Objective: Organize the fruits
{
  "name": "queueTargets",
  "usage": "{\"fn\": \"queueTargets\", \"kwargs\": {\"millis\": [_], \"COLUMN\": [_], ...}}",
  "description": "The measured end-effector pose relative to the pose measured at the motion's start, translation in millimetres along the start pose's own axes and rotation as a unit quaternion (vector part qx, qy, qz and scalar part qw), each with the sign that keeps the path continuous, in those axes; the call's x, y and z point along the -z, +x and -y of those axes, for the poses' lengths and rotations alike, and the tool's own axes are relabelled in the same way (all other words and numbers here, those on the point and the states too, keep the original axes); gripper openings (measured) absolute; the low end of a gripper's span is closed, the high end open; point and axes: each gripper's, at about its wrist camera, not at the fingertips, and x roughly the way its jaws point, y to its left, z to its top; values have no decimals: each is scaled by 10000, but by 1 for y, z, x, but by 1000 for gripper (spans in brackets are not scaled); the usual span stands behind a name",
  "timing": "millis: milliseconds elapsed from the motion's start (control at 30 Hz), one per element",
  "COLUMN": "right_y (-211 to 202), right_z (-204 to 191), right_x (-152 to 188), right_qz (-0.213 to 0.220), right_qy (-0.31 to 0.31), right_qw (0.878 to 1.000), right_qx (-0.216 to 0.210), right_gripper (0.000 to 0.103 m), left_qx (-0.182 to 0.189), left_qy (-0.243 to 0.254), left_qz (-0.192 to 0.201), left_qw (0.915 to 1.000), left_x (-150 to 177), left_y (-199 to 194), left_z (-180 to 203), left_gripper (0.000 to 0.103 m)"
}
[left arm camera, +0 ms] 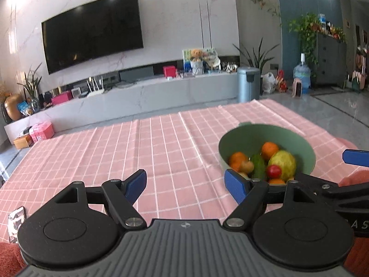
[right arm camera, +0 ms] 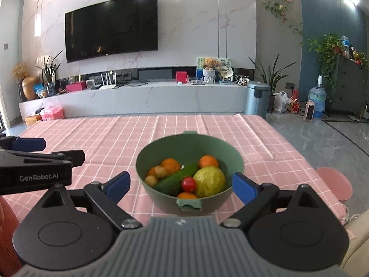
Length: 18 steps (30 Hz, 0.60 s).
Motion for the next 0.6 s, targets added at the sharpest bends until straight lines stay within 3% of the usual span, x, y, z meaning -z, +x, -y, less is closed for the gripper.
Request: {"fn": "queueTargets", "kwargs": {"millis": [300,600], "right_y": [15,15], "right_z": [3,4], "right_x": [8,11], "right_qz": [-292,-260], "right_qy": [137,119], "right_qw": [9995,9995], "right_qx": [-76,-108], "right_gripper": [91,91], "left_qx": [33,13], "left_qy": [-84,-70], "left_qz": [-394,-500], "left_qw": [9992,9987], "left_x": [10,9], "left_y": [9,8], "left_z": [0,-1], "left_gripper": [90,90]}}
